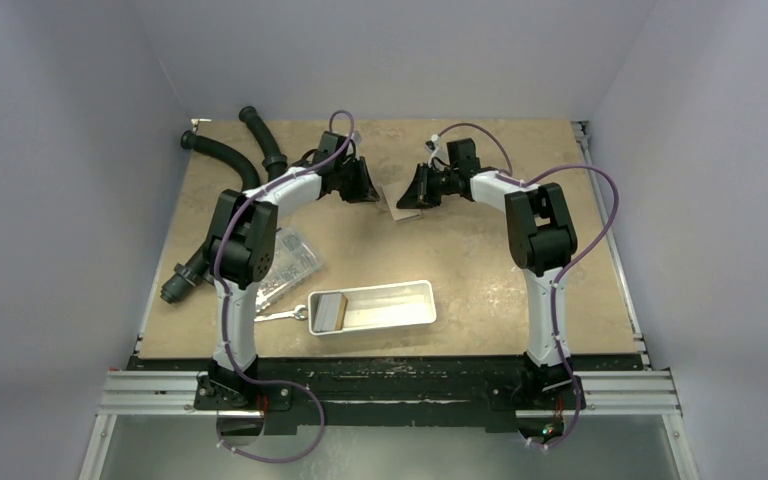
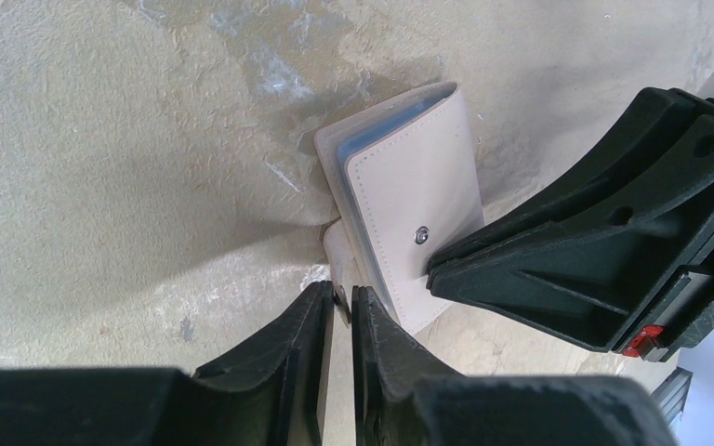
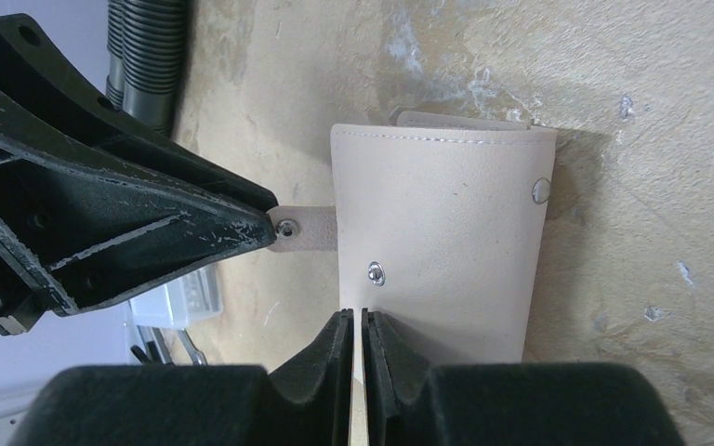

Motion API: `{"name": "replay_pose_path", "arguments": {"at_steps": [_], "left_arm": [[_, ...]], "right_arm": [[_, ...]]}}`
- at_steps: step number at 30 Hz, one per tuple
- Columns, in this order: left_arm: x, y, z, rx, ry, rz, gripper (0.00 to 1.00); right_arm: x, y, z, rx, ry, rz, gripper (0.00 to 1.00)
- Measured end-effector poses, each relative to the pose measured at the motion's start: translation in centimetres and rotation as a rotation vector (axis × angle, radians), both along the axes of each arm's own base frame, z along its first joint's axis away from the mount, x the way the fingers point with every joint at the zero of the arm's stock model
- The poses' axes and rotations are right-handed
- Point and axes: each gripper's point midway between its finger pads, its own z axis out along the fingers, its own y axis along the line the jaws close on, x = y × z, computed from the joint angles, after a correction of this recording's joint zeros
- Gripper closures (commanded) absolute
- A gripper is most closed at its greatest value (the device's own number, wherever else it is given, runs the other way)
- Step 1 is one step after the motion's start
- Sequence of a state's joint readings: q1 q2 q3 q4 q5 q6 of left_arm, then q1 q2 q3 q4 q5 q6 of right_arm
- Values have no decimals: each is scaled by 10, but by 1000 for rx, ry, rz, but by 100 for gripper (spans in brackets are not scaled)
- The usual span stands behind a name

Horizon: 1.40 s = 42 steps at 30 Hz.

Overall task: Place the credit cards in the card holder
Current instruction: Close the card holder at the center of the board.

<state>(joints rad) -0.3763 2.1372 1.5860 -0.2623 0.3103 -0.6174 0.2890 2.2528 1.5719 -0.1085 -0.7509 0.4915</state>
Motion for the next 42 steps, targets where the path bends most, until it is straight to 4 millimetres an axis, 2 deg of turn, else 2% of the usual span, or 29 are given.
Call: {"name": "replay_pose_path", "arguments": {"at_steps": [3, 23, 29, 33, 42], "left_arm": [[0, -1, 1, -4, -1, -3, 79], [-3, -2, -1, -12, 6, -13, 80], [-3, -2, -1, -12, 7, -13, 89], [-3, -2, -1, -13, 7, -14, 100], [-7, -7, -1, -36, 21, -40, 100]], "right_arm": [[0, 0, 0, -1, -1, 1, 84], [0, 0, 0, -2, 0, 2, 84], [0, 1, 0, -2, 2, 3, 84], [0, 0, 0, -3, 3, 3, 78], [-2, 3, 7, -13, 3, 1, 66]]}}
